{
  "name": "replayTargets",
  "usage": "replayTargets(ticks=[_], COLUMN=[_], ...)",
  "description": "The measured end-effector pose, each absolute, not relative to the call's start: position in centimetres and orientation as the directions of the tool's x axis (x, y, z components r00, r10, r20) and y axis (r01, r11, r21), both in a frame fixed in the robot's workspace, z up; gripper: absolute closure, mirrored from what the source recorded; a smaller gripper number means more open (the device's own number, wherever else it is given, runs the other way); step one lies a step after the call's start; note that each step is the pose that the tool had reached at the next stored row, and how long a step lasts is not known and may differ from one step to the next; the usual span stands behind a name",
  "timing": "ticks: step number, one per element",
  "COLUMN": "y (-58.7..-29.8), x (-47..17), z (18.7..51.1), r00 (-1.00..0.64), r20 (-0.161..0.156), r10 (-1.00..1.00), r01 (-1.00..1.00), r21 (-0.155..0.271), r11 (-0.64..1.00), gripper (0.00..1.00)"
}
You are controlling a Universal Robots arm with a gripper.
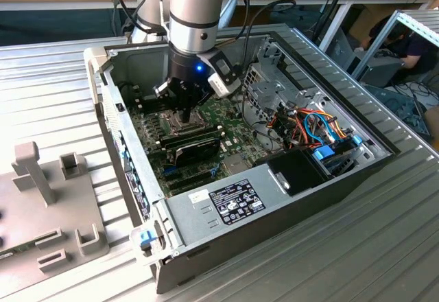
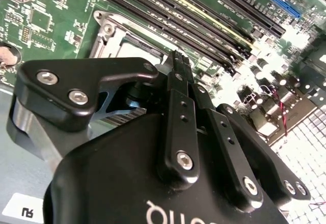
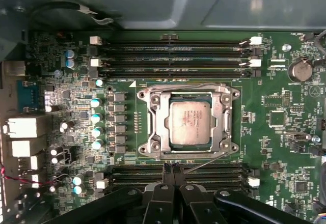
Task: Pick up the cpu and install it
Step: 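Install the second cpu locking lever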
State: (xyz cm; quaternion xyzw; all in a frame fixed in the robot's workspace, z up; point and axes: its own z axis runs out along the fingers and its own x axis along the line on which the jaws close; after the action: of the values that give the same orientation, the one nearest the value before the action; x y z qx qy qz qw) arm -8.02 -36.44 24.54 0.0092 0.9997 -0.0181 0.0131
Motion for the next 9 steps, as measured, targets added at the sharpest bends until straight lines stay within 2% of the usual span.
replayTargets(ticks=[9], y=[-36.47], x=[-8.77], z=[24.5], r00=[-0.999], r20=[-0.026], r10=[0.02], r01=[0.021], r21=[-0.036], r11=[0.999], gripper=[0.89])
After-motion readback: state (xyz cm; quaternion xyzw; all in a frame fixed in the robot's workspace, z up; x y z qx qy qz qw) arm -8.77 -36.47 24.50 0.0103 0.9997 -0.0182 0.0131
